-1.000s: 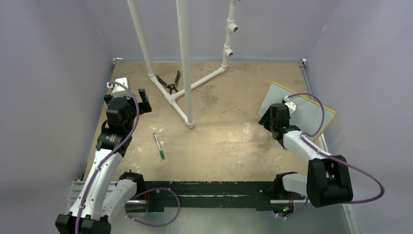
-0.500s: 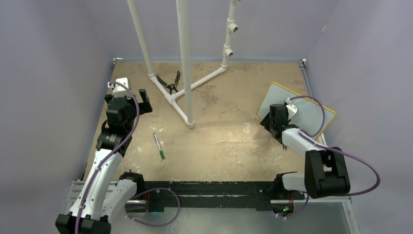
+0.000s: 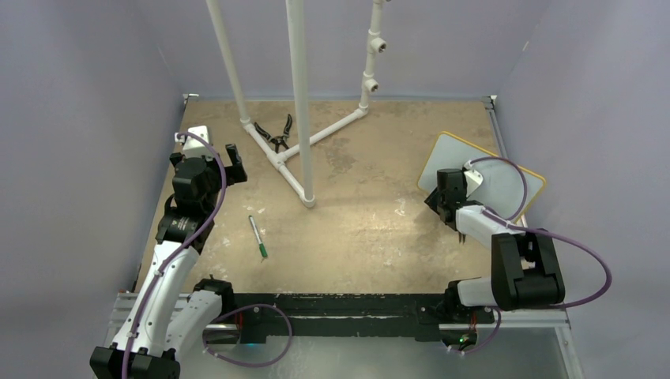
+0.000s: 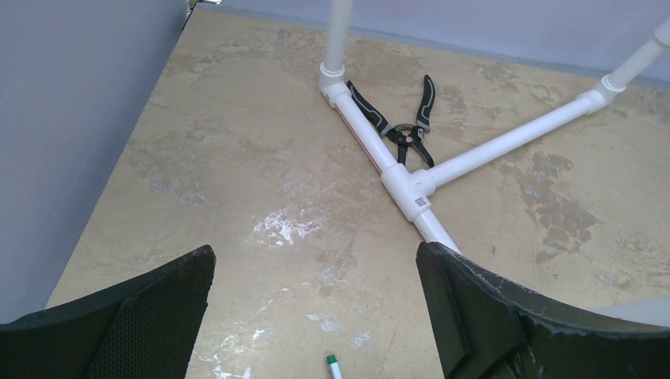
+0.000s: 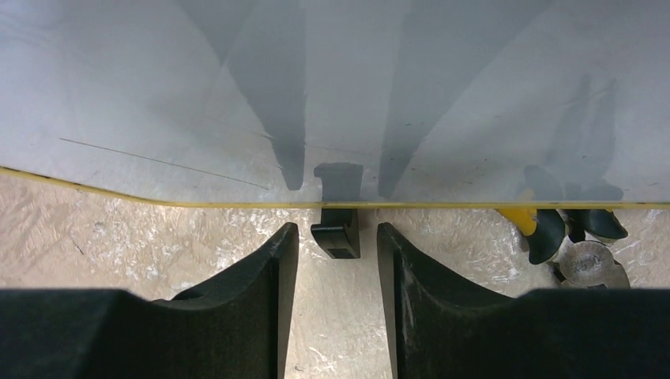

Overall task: Write a sentence on the whiteboard
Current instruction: Move the whiteboard stand to the center of the board.

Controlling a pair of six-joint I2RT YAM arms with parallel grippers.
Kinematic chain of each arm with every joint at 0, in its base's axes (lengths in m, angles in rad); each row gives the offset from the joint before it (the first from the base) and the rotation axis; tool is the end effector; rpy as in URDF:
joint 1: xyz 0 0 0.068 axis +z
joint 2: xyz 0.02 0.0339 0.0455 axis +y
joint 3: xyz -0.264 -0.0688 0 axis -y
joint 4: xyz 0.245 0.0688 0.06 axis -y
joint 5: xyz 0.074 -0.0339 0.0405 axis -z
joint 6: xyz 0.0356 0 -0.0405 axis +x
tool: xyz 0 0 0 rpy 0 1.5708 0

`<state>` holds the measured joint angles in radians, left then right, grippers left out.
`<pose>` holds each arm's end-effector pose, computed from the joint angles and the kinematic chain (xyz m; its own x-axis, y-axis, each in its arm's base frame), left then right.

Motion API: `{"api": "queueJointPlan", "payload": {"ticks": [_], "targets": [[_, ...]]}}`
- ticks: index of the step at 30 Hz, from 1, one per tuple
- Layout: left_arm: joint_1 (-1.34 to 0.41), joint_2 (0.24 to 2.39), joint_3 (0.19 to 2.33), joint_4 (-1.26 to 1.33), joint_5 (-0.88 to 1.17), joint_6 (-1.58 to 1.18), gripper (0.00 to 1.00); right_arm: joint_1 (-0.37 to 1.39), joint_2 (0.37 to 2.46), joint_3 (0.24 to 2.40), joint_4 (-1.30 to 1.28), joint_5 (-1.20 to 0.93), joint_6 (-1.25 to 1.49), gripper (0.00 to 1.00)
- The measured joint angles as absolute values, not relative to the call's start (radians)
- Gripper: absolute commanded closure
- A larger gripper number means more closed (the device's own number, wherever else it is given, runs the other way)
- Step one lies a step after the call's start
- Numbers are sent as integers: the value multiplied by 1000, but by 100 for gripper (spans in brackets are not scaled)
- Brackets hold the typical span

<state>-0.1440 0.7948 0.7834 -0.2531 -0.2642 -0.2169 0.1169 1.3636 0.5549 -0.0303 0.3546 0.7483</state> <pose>0.1848 -0.0174 0.3308 -0.2288 -0.1767 -0.9573 -0.1640 0.9763 -0.1411 0.2497 0.0169 0.1562 -0.4591 0.5885 -0.6654 0.5915 0.7614 0.2653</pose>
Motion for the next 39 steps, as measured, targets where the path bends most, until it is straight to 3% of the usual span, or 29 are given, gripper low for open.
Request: {"api": "queueJointPlan", "payload": {"ticks": [13,21,25,39], "targets": [[-144,800,783,-253,-264,-217,1,115,1370,555,-7,358,747,71],[-144,801,783,-253,-263,-217,1,114,1370,555,4,357,736,87],[-144,801,783,-253,-263,-217,1,114,1370,555,21,357,725,100],[-144,801,783,-253,-263,-217,1,119,1370,555,85,321,625,100]]}}
